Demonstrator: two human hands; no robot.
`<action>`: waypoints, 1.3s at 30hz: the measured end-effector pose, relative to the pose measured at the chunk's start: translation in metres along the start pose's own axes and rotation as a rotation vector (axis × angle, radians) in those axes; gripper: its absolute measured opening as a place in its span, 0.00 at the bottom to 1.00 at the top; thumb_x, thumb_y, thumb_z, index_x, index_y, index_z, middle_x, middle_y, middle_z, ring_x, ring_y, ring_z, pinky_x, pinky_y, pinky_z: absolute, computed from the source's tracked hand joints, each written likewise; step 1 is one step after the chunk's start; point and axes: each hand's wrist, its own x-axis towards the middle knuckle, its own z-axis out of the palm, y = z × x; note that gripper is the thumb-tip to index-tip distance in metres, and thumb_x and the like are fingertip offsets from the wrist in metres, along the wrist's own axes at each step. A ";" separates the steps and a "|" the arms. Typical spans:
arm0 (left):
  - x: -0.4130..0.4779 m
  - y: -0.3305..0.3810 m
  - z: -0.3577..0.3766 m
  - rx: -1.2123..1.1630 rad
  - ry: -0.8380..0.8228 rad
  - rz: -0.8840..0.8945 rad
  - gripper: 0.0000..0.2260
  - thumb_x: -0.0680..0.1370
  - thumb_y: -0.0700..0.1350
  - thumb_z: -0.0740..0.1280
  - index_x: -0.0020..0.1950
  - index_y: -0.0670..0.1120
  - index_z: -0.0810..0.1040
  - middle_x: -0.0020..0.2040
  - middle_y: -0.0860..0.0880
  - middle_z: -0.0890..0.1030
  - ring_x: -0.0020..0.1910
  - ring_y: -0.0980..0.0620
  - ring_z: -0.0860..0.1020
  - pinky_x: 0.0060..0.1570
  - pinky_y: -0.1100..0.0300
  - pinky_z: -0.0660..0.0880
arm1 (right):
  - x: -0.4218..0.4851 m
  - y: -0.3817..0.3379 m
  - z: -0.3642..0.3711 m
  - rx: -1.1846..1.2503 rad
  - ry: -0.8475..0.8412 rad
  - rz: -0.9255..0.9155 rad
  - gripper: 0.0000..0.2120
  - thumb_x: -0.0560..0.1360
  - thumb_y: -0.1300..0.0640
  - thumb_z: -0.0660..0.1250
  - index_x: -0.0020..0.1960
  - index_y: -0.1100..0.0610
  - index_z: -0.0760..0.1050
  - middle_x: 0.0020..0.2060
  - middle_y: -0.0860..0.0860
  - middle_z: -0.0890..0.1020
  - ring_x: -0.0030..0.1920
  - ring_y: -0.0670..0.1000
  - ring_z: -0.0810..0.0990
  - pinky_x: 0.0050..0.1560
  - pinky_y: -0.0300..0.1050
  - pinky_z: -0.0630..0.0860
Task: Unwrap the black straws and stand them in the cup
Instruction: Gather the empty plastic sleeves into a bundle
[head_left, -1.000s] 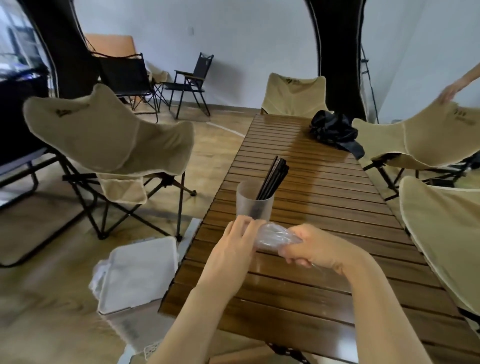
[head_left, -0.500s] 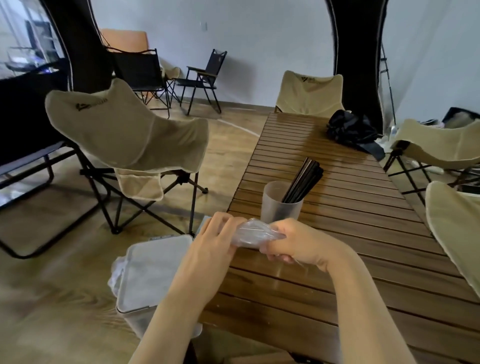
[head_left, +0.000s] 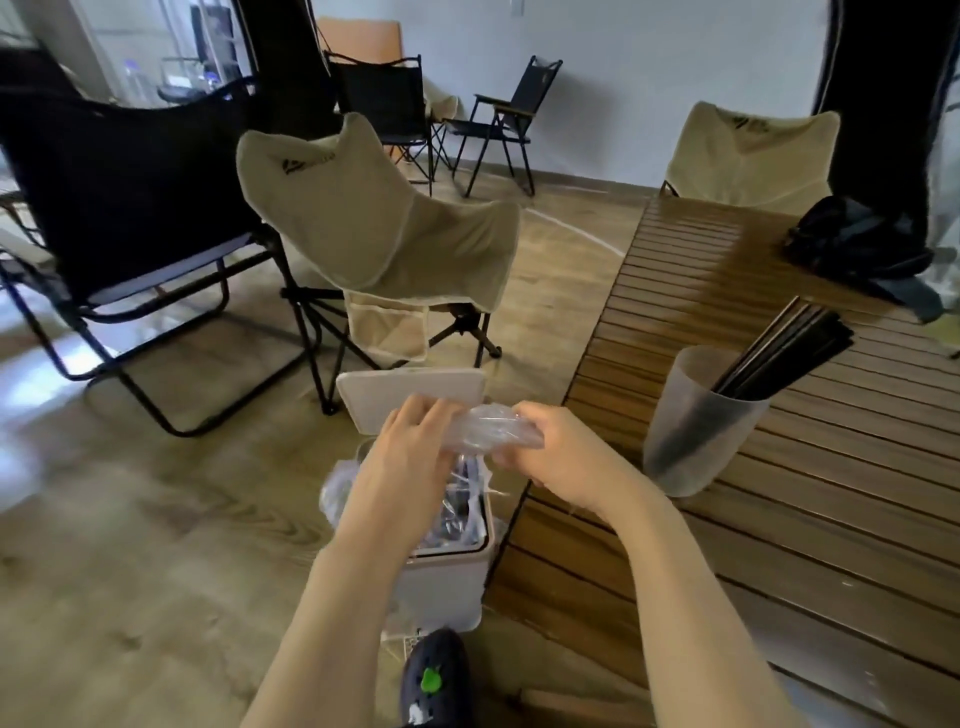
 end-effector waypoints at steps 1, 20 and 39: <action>-0.001 -0.009 -0.002 0.013 -0.016 -0.023 0.20 0.74 0.34 0.66 0.65 0.46 0.72 0.60 0.45 0.73 0.58 0.45 0.73 0.53 0.48 0.74 | 0.008 -0.001 0.009 -0.007 -0.008 -0.017 0.05 0.74 0.54 0.67 0.49 0.47 0.76 0.39 0.46 0.80 0.36 0.44 0.78 0.36 0.39 0.71; 0.010 -0.177 0.097 0.553 -0.381 -0.144 0.24 0.79 0.46 0.59 0.74 0.49 0.56 0.66 0.45 0.71 0.63 0.44 0.72 0.61 0.52 0.69 | 0.183 0.067 0.118 -0.724 -0.470 0.033 0.10 0.77 0.55 0.64 0.56 0.59 0.76 0.51 0.58 0.80 0.50 0.57 0.79 0.53 0.49 0.76; 0.020 -0.187 0.154 0.554 -0.464 -0.107 0.19 0.75 0.41 0.68 0.65 0.47 0.72 0.61 0.49 0.76 0.61 0.47 0.75 0.61 0.55 0.70 | 0.189 0.110 0.168 -1.028 -0.811 0.085 0.18 0.78 0.64 0.60 0.67 0.62 0.69 0.61 0.60 0.75 0.54 0.58 0.75 0.52 0.48 0.71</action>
